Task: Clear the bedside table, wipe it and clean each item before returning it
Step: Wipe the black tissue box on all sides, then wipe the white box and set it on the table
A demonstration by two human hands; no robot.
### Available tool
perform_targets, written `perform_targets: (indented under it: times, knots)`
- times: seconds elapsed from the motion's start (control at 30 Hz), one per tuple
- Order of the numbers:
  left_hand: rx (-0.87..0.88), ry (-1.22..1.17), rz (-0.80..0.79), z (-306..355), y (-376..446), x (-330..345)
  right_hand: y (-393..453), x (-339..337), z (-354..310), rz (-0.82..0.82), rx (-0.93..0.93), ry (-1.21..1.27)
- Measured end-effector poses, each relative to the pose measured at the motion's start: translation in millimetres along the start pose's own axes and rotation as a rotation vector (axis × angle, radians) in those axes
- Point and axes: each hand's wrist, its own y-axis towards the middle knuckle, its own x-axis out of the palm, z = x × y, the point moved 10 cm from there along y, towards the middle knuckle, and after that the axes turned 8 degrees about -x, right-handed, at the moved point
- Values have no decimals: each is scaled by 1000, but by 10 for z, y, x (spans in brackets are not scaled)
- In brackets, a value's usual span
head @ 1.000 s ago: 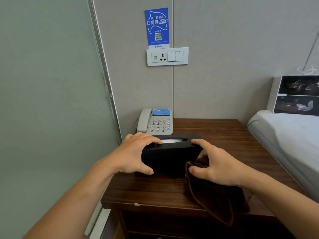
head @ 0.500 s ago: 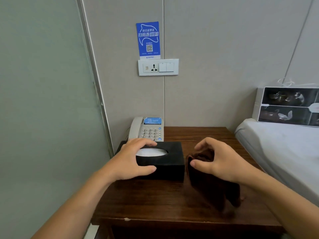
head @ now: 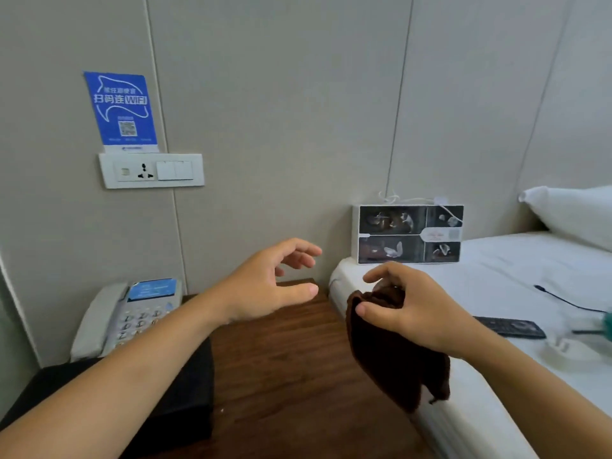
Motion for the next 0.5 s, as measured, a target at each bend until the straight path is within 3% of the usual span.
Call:
perform_targets:
  times: [0.5]
  knots:
    - [31,-118,-93,-174,2248,954,916,-1533,1670,46,60,-353]
